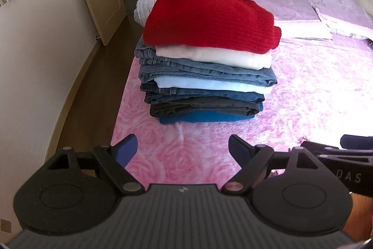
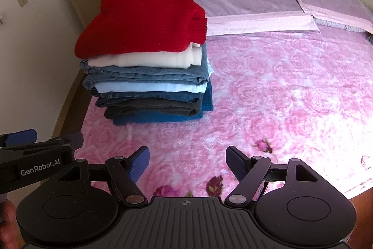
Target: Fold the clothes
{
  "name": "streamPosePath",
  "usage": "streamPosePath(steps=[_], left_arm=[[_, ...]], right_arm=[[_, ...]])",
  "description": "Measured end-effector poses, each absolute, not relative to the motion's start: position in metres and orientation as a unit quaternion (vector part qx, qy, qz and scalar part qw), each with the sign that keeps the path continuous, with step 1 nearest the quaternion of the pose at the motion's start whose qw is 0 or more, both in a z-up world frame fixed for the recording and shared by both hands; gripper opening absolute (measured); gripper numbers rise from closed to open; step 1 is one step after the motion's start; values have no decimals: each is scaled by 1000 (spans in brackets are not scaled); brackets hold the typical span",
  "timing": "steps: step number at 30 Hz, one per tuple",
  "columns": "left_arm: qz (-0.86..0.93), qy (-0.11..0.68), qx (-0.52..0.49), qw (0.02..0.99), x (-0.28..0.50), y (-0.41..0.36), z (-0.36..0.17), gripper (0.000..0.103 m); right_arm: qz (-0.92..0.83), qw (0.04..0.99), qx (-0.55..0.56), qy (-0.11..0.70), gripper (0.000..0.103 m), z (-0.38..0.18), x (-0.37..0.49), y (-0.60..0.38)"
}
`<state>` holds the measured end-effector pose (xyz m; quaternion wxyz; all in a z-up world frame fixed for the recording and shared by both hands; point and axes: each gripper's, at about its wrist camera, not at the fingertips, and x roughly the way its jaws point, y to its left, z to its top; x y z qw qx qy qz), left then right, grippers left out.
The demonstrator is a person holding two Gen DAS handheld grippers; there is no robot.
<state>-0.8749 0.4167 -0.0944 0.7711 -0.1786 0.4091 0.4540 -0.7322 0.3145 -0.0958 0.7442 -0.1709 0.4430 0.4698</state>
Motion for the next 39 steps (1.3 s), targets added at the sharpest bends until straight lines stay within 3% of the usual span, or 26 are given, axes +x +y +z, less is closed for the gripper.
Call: streamPosePath(steps=[39], left_arm=[[416,423,-176,785,-865,486,-125,83]], right_arm=[[432,751,-179,466,75,-128,-724,373]])
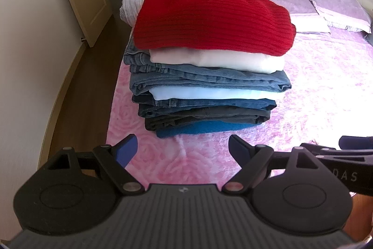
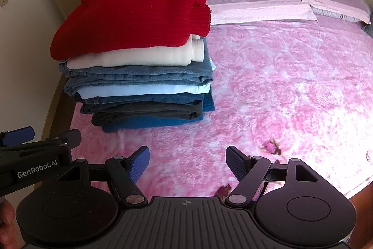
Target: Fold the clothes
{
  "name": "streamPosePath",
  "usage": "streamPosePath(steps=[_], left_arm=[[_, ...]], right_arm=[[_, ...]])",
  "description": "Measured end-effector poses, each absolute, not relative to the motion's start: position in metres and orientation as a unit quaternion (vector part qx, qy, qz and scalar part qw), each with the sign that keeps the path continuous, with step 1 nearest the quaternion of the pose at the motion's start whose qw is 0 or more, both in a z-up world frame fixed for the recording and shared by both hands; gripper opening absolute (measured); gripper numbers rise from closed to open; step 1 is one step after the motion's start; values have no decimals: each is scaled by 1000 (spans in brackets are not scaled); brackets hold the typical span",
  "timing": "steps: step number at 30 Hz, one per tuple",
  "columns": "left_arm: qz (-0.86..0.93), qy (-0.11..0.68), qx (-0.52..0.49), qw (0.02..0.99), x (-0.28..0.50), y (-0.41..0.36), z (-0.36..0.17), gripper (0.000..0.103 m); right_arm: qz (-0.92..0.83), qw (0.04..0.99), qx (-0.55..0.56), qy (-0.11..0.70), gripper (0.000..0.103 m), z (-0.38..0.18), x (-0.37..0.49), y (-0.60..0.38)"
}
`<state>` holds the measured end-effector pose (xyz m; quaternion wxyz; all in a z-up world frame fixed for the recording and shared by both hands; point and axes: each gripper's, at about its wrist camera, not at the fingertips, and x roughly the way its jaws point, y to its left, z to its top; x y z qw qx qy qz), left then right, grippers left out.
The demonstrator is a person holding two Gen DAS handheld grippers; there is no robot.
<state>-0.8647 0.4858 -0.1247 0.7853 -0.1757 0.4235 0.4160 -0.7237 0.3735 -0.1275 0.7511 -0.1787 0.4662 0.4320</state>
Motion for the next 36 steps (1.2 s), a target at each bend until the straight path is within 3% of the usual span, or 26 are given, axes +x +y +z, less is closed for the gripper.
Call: streamPosePath(steps=[36], left_arm=[[423,403,-168,794,-871,505,-147,83]], right_arm=[[438,751,-184,459,75,-149,-731,395]])
